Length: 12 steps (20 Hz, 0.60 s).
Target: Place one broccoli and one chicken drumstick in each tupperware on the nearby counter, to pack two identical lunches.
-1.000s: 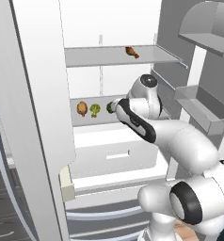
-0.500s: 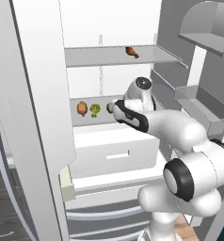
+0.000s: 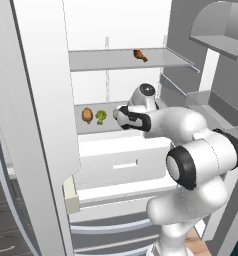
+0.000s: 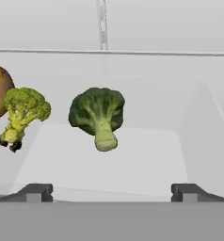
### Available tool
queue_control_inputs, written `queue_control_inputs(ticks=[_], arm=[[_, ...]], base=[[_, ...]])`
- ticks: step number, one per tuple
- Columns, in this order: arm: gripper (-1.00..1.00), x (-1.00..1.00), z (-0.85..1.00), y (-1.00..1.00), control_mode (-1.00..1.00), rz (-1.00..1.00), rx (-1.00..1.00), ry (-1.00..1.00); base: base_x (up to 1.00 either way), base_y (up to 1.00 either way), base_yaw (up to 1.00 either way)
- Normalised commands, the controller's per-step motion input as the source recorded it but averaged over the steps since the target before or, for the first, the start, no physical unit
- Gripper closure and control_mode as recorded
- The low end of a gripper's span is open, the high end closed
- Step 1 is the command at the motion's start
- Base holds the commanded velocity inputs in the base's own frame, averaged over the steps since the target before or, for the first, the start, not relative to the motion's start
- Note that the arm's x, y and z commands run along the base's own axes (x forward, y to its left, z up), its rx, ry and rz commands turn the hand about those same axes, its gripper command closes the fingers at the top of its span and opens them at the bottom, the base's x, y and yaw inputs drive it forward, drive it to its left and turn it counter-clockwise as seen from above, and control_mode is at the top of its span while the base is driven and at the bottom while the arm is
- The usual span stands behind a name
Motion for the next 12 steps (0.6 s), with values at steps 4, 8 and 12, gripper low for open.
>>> queue_control_inputs(ticks=[4,8,12], arm=[[-1.0,0.33,-0.22,0.16,-1.0,-0.01,0.0,0.0],[-1.0,0.31,-0.18,0.2,-1.0,-0.03,0.0,0.0],[-1.0,0.34,-0.13,0.11,-1.0,-0.02,0.0,0.0]], base=[[0.0,0.0,0.0],[0.0,0.0,0.0],[0.0,0.0,0.0]])
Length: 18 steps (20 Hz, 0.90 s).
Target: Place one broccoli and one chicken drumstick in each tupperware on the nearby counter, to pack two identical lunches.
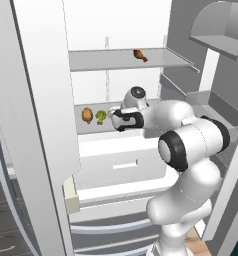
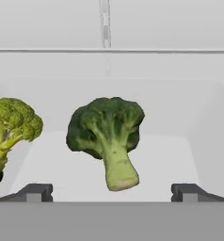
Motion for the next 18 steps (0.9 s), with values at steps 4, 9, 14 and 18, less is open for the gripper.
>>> queue_control_inputs(ticks=[4,9,14,18], arm=[[-1.0,0.41,-0.04,0.0,-1.0,0.0,0.0,0.0],[-1.0,0.34,-0.17,0.02,-1.0,0.0,0.0,0.0],[-1.0,0.24,-0.3,0.08,-1.0,-0.02,0.0,0.0],[1.0,0.12,-0.44,0.13,-1.0,-0.04,0.0,0.03]], base=[[0.0,0.0,0.0],[0.0,0.0,0.0],[0.0,0.0,0.0],[0.0,0.0,0.0]])
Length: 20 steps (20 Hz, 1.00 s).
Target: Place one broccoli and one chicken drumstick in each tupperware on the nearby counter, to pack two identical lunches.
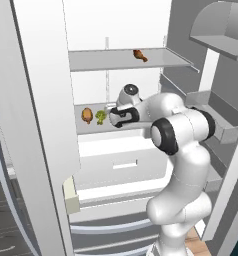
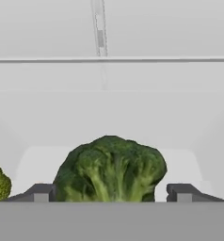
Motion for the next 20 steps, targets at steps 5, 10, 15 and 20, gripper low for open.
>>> queue_control_inputs(ticks=[5,10,15,20], arm=[[1.0,-0.27,-0.64,0.19,-1.0,-0.06,0.0,0.02],[1.0,-0.1,-0.22,0.06,-1.0,-0.04,0.0,0.0],[1.0,-0.89,-0.01,-0.17,-1.0,-0.05,0.0,-0.01],[1.0,-1.0,0.27,-0.27,-1.0,0.0,0.0,-0.03]], base=[[0.0,0.0,0.0],[0.0,0.0,0.0],[0.0,0.0,0.0],[0.0,0.0,0.0]])
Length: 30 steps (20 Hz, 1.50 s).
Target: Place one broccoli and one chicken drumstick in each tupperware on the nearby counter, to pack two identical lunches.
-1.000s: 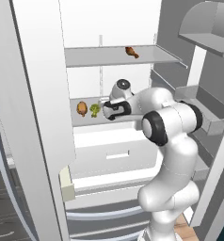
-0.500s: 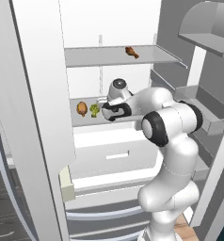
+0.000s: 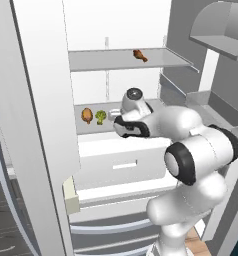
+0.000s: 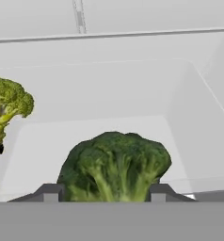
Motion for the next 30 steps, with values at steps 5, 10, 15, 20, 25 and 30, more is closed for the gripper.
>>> queue_control_inputs(ticks=[5,10,15,20,25,30], arm=[[1.0,-1.0,0.46,-0.3,-1.0,0.0,0.0,-0.07],[1.0,-0.88,0.36,-0.13,-1.0,0.01,0.0,-0.01],[1.0,-0.6,0.11,0.0,-1.0,0.02,0.0,0.0],[1.0,-0.64,0.0,0.02,-1.0,0.01,0.0,0.0],[1.0,-0.27,0.0,0.01,1.0,0.01,0.0,0.0],[1.0,0.0,0.0,0.0,1.0,0.0,0.0,0.0]], base=[[0.0,0.0,0.0],[0.0,0.0,0.0],[0.0,0.0,0.0],[0.0,0.0,0.0],[-0.51,0.0,0.02],[-0.99,0.01,0.03]])
